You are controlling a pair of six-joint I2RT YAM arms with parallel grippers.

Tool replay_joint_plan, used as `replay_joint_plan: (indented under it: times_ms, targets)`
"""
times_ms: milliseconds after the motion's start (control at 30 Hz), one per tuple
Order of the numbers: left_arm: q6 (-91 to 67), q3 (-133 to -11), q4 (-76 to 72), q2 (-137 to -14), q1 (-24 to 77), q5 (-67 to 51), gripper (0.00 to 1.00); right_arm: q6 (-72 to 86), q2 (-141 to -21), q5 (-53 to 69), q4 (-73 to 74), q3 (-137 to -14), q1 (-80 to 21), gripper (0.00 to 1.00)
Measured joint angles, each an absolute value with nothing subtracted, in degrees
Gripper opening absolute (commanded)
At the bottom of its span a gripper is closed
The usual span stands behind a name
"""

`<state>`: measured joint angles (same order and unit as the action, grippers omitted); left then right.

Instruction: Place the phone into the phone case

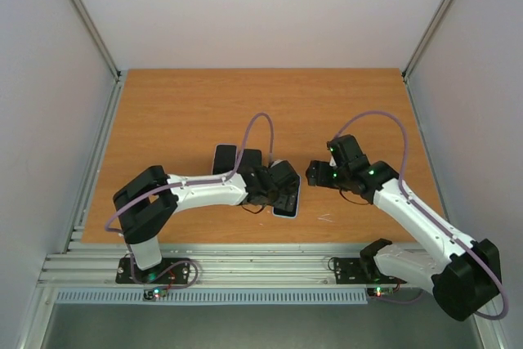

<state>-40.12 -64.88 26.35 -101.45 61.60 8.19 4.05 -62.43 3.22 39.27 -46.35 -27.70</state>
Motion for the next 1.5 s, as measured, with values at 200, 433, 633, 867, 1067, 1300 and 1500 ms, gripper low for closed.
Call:
replay_joint_plan:
  times_ms: [200,433,633,867,1067,1300,1500]
  targets:
    - [-41.12,-64.88,26.44,-101.51,63.75,8.75,0.99,5.08,-57.34,-2.33,40.49,-42.06,-27.7,0.98]
    - [-42.04,-65.54,26.48,-104.99,64.38,8.4,0.99,6.44,-54.02,-8.29,39.88,-37.98,-27.7,0.98]
    - [-42.85,-68.05,26.57,-108.66,64.69,8.34,0.99,7.11,-54.83,-12.6,39.88,-36.69,-27.7,0.98]
    - [-43.07,-70.37,26.65,-110.61,65.78,8.84,0.99,7.66,-55.4,-13.3,39.88,-36.69,-27.7,0.98]
    - [-43.16,-73.28,29.15,-112.88,66.15,11.49,0.94,7.9,-55.42,-13.5,39.86,-36.69,-27.7,0.98]
    - [-43.24,-75.24,31.38,-114.63,66.3,15.4,0.82,8.01,-55.77,-13.54,39.86,-36.69,-27.7,0.98]
    - [-41.93,-77.17,33.36,-115.48,65.41,17.85,0.81,7.99,-57.32,-13.56,39.83,-36.69,-27.7,0.98]
